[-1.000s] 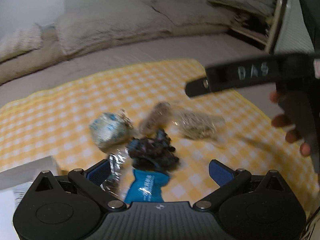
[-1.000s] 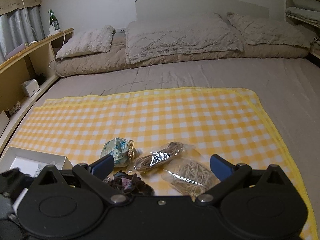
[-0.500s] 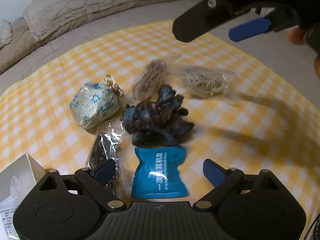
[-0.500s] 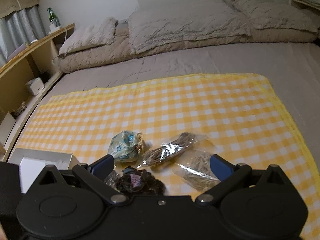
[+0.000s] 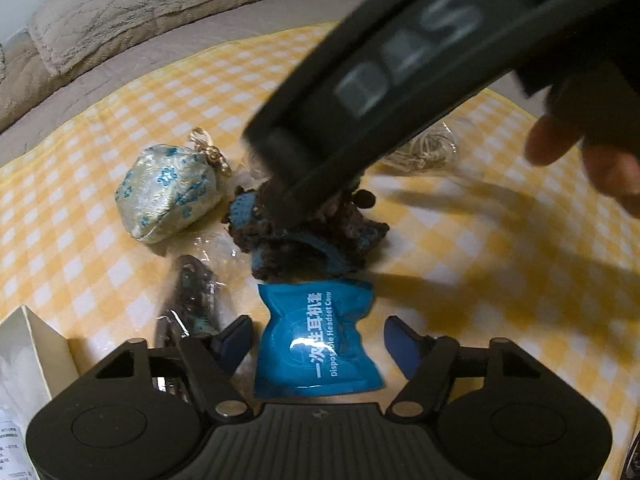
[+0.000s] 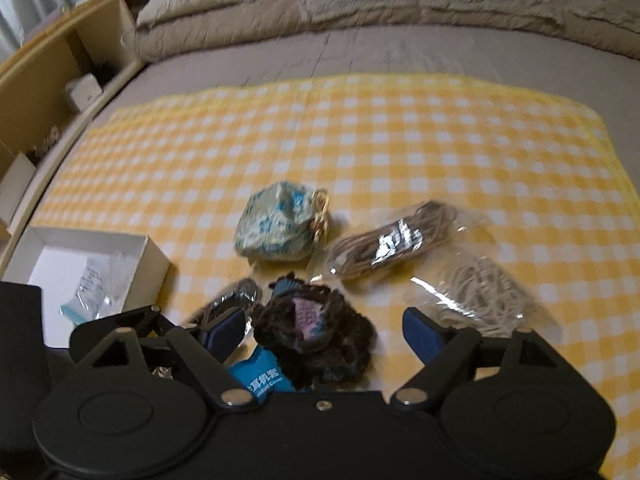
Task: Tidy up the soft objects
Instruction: 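Grasp the blue headset-cover packet with the left gripper while the right gripper grasps the crocheted piece, then carry the blue packet and crocheted piece toward the white box with both grippers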
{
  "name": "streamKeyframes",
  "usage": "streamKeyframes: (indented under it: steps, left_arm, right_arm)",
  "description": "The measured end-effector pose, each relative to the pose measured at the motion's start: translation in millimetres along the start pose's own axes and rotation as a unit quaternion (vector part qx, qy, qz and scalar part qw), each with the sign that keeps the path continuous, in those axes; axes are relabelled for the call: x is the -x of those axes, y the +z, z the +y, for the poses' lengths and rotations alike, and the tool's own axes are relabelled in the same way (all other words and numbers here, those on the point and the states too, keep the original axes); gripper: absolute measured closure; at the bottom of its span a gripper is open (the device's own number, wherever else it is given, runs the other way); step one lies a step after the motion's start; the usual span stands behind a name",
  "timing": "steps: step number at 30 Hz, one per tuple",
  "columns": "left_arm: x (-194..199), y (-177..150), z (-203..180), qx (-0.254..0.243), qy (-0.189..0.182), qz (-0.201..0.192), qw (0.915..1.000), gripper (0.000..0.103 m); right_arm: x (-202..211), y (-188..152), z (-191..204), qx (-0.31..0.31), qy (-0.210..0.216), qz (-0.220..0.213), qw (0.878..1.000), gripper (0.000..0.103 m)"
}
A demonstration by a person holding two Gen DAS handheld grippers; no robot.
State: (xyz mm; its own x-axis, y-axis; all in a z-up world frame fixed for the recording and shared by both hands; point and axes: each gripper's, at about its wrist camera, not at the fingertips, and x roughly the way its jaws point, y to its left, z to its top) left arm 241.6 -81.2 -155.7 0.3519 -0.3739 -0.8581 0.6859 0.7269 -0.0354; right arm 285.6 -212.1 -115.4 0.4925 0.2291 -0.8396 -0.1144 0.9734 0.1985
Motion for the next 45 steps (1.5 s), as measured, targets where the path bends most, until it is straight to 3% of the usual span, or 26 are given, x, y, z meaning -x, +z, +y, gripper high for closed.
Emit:
streamKeyframes:
  steps: [3, 6, 10, 16, 20, 22, 33, 35, 36, 37, 44, 45]
  left_arm:
    - [-0.2, 0.1, -0.2, 0.003, -0.002, 0.001, 1.0000, 0.037]
    - [1.2, -0.3, 3.2, 0.017, 0.000, -0.003, 0.9998, 0.050]
    - [2.7, 0.1, 5.1, 0.022, 0.001, -0.001, 0.9998, 0.054]
    - [5.1, 4.2, 0.1, 0.023, 0.008, 0.006, 0.9997, 0.059]
    - [10.7, 0.9, -0.1, 0.033, 0.013, 0.010, 0.9993, 0.062]
    - [14.4, 1.2, -1.2, 0.036, 0.014, 0.011, 0.9992, 0.062]
    - [10.7, 4.7, -0.2, 0.045, 0.015, 0.022, 0.9987, 0.063]
    - [6.0, 6.6, 1.6, 0.043, 0.013, 0.024, 0.9987, 0.063]
    - [3.7, 7.7, 3.2, 0.042, 0.012, 0.024, 0.9988, 0.063]
    - [2.1, 8.4, 4.2, 0.040, 0.011, 0.025, 0.9988, 0.063]
    - [-4.6, 10.4, 11.4, 0.044, 0.003, 0.025, 0.9987, 0.063]
    - [-7.3, 8.3, 10.1, 0.044, 0.004, 0.024, 0.9987, 0.063]
  right_arm:
    - [-13.4, -0.1, 4.0, 0.001, -0.001, 0.020, 1.000, 0.033]
    - [-21.6, -0.6, 7.6, 0.005, 0.000, 0.032, 0.999, 0.037]
    - [-24.7, -1.0, 8.4, 0.000, 0.021, 0.044, 0.999, 0.052]
    - [-15.7, -2.0, 10.8, 0.021, 0.021, 0.038, 0.999, 0.075]
    - [-7.1, -4.2, 9.7, 0.030, 0.013, 0.035, 0.999, 0.083]
    - [-1.9, -4.6, 7.2, 0.027, 0.013, 0.032, 0.999, 0.094]
    - [21.8, -11.8, -6.4, 0.019, 0.003, 0.010, 1.000, 0.094]
    - [23.3, -12.1, -7.7, 0.020, 0.006, 0.005, 1.000, 0.078]
    - [21.6, -12.8, -8.0, 0.022, 0.011, 0.012, 1.000, 0.063]
    - [18.1, -14.7, -6.6, 0.030, 0.017, 0.022, 0.999, 0.058]
    - [-4.0, -21.9, 5.7, 0.076, -0.005, 0.055, 0.996, 0.058]
    - [-5.8, -21.8, 5.1, 0.076, -0.008, 0.056, 0.995, 0.063]
